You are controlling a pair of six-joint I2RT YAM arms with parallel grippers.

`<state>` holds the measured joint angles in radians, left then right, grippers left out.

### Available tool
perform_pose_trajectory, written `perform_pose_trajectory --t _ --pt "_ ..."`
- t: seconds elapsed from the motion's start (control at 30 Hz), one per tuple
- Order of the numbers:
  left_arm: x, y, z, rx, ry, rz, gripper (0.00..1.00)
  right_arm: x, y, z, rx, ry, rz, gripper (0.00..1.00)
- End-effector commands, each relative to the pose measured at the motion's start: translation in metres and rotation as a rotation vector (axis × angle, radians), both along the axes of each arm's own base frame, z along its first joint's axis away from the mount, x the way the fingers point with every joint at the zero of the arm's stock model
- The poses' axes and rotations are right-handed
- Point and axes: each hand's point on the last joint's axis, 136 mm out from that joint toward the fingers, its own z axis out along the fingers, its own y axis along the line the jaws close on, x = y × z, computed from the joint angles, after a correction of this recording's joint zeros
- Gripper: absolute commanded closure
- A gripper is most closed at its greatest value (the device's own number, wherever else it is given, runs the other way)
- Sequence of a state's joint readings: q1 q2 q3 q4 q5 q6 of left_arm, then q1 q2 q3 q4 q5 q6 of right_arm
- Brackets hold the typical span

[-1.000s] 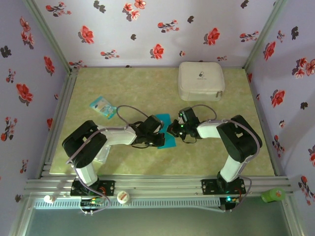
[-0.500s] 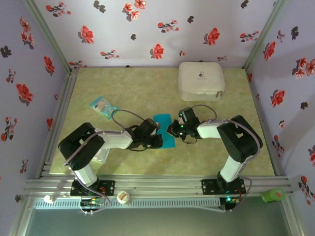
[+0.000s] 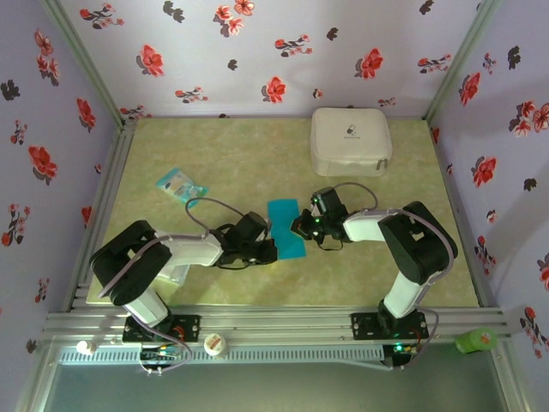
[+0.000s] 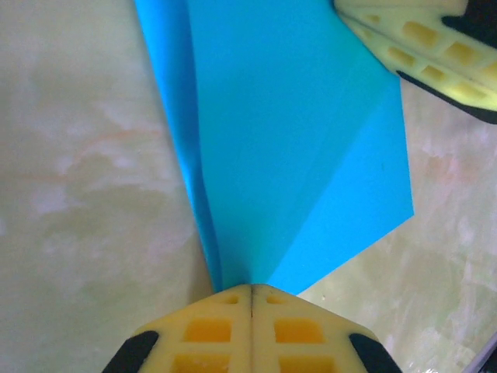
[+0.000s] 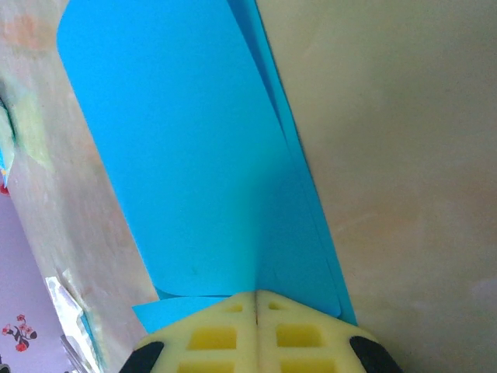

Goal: Fold a paper plane with a square sheet of paper (pick it up from the middle)
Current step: Fold the triangle a second time at the center of the table.

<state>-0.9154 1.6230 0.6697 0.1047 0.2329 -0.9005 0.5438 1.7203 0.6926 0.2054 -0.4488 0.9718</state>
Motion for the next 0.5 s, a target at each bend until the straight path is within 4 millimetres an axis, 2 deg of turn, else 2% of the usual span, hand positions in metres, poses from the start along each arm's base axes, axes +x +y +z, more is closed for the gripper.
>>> perform_pose_trajectory --t 0.0,0.13,0.2,0.37,0.47 --pt "-0.016 0.016 -0.012 0.034 0.087 0.027 1.00 -0.024 -0.028 -0.037 -0.154 0.107 -0.025 1.00" --pt "-0.018 0.011 -0.003 -0.008 0.086 0.015 1.00 -0.023 -0.028 -0.036 -0.153 0.105 -0.023 1.00" --pt "-0.014 0.006 0.012 -0.051 0.049 0.009 0.99 -0.023 -0.027 -0.035 -0.151 0.104 -0.020 1.00" --pt "0.009 0.003 0.055 -0.191 -0.054 0.041 0.95 -0.022 -0.027 -0.034 -0.150 0.103 -0.024 1.00" --pt "0.027 0.009 0.063 -0.197 -0.077 0.078 0.93 -0.022 -0.027 -0.034 -0.148 0.103 -0.023 1.00"
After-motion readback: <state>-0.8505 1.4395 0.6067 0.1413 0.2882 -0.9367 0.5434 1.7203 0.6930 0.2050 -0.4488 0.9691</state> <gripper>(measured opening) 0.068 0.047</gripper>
